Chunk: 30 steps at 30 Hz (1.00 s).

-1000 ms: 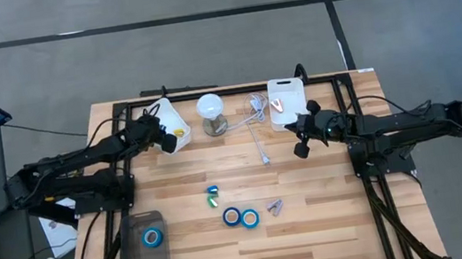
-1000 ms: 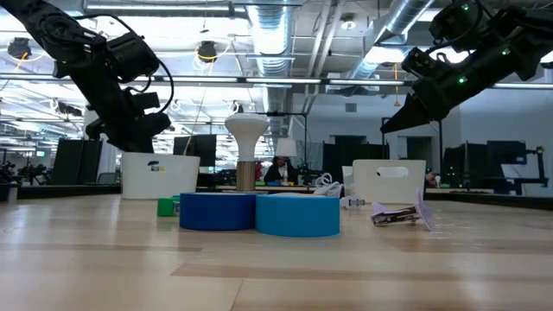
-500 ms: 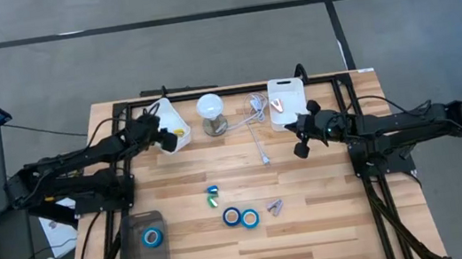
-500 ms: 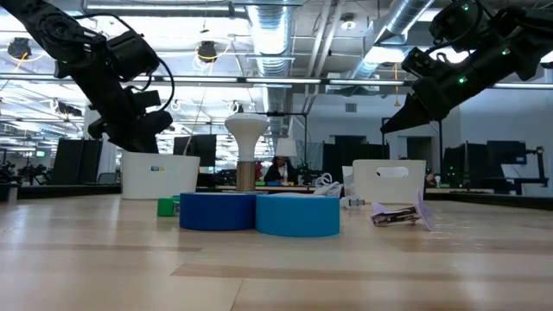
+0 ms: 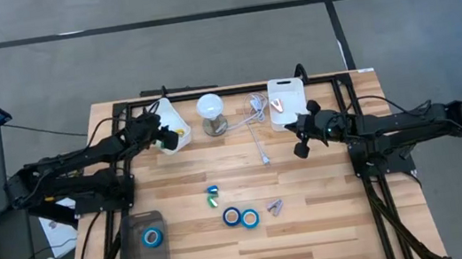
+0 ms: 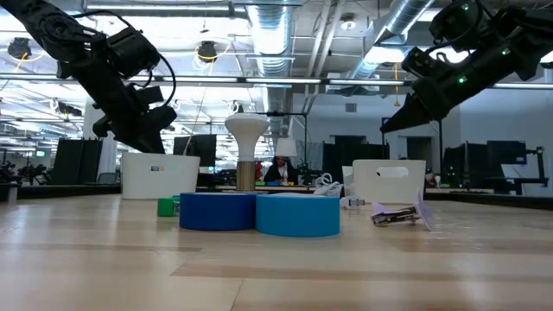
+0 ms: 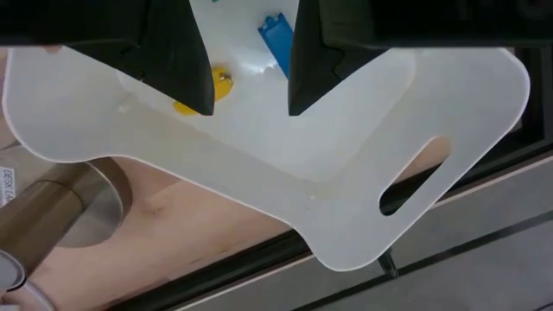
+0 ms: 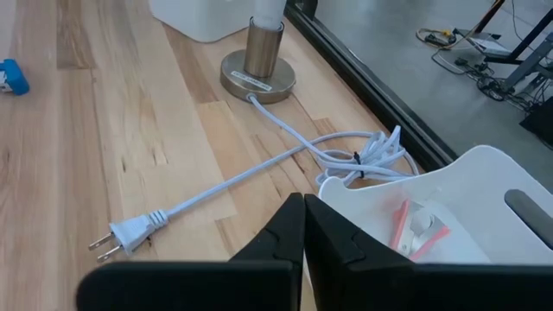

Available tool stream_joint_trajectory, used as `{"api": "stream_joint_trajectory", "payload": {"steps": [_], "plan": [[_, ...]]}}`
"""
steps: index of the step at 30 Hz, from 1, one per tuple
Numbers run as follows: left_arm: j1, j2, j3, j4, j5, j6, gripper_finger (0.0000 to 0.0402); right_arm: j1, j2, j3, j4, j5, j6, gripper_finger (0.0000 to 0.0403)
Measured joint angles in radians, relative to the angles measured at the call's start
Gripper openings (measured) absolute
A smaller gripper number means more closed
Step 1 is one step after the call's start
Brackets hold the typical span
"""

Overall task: Pick and place Stapler, Stapler remover, tape
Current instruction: Put the blue stapler into the left white bin

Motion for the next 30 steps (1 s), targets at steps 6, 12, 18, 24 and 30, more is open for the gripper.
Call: {"api": "stream_joint_trajectory", "payload": {"steps": [6,12,18,24,30], "plan": [[0.000,0.000,0.001,0.027,0.000,0.000,0.0140,0.000,0.000,0.000,0.000,0.000,0.001,0.0000],[-0.004,0.000,0.001,0.120,0.003,-0.025,0.0140,0.000,0.000,0.000,0.000,0.000,0.002,0.0000],[-0.017,0.000,0.002,0.255,0.037,-0.107,0.0140,0.000,0.000,0.000,0.009,0.000,0.002,0.0000],[-0.044,0.000,0.002,0.388,0.322,0.028,0.0130,0.000,0.000,0.000,0.014,0.000,0.002,0.0000],[-0.223,0.000,0.002,0.461,0.426,0.106,0.0093,0.000,0.000,0.000,0.025,0.001,-0.001,0.0000]]}}
